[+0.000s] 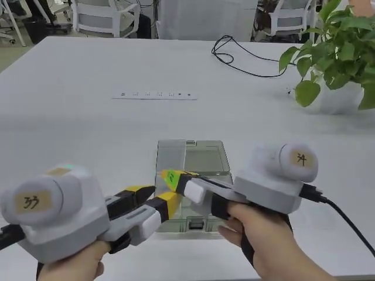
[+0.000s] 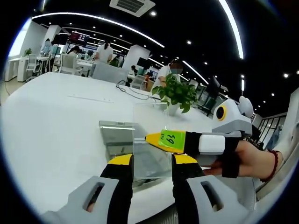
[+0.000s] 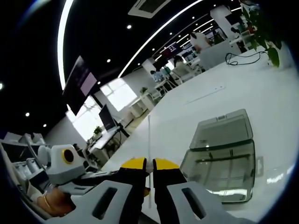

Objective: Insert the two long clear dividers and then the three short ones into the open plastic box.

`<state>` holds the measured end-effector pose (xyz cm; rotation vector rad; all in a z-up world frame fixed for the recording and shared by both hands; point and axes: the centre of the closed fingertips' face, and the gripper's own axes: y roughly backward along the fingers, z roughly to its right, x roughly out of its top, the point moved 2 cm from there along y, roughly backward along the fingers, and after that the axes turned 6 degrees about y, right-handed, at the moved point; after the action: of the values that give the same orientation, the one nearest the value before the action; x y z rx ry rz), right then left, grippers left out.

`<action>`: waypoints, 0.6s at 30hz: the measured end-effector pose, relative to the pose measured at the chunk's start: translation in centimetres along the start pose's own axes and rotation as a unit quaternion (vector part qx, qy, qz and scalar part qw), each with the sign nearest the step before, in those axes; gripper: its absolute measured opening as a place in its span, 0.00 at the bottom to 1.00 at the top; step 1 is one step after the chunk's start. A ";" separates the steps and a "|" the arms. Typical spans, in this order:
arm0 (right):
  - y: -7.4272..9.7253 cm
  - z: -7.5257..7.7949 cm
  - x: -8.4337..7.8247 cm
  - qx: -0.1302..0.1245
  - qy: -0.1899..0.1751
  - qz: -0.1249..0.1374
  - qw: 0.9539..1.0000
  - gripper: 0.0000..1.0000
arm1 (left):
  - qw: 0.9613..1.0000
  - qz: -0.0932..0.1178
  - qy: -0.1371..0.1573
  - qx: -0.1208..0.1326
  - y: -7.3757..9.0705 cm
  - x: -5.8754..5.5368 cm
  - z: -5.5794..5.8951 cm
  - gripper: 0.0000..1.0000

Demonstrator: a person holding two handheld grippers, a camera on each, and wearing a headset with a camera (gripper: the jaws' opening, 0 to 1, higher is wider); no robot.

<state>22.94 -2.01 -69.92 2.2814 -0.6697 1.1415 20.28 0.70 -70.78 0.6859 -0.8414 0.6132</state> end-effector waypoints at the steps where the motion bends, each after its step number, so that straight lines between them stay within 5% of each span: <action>1: 0.0 0.0 0.0 0.000 0.000 0.000 1.000 0.06 | 1.000 -0.001 -0.001 0.000 0.0 0.0 0.0 0.30; 8: 0.1 0.4 0.5 -0.011 -0.024 -0.003 1.000 0.06 | 0.999 -0.005 -0.042 -0.009 0.1 0.0 0.4 0.34; 18: 0.8 2.8 0.8 -0.053 -0.078 -0.031 0.995 0.06 | 0.988 -0.031 -0.148 -0.006 0.3 -0.5 0.2 0.54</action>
<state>24.46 -4.53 -70.56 2.3003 -0.6955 0.8840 19.71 0.65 -70.99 0.8008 -1.0943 0.4559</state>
